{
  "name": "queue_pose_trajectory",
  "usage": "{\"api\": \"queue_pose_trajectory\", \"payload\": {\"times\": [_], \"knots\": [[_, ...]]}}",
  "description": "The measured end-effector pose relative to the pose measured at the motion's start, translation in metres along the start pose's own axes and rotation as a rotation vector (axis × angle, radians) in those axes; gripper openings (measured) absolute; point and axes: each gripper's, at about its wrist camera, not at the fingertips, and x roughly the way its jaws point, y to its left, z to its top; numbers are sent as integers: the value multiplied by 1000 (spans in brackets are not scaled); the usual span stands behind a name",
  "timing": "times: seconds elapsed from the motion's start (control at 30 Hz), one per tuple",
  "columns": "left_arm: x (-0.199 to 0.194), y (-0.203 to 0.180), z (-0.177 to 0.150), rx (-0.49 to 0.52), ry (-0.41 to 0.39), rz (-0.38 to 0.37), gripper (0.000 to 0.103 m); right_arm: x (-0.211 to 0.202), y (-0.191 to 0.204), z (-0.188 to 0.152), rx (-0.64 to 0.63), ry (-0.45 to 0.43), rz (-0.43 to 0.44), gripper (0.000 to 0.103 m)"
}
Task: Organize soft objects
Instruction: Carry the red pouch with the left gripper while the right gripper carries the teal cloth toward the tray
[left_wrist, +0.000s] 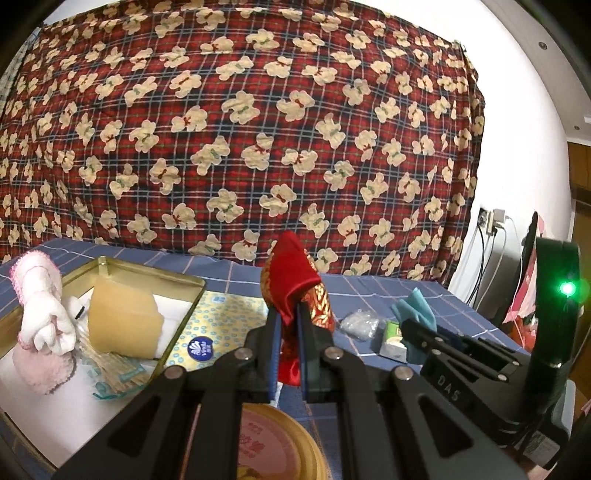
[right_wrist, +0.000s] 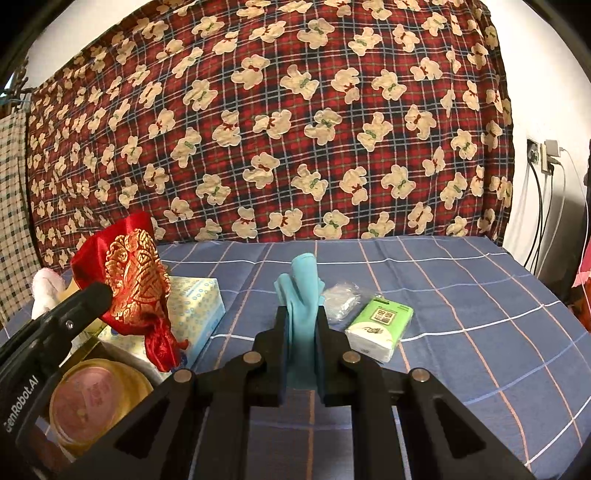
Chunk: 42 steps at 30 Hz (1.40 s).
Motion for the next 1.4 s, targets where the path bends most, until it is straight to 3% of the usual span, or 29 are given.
{"api": "queue_pose_trajectory", "payload": {"times": [0.5, 1.03, 1.4], "knots": [[-22, 22, 5, -52, -89, -25, 5, -2, 21, 0, -38, -23, 18, 13], [-25, 41, 11, -63, -104, 30, 5, -7, 36, -1, -66, -62, 90, 13], [-24, 48, 17, -69, -66, 45, 5, -2, 53, 0, -96, -53, 148, 13]]}}
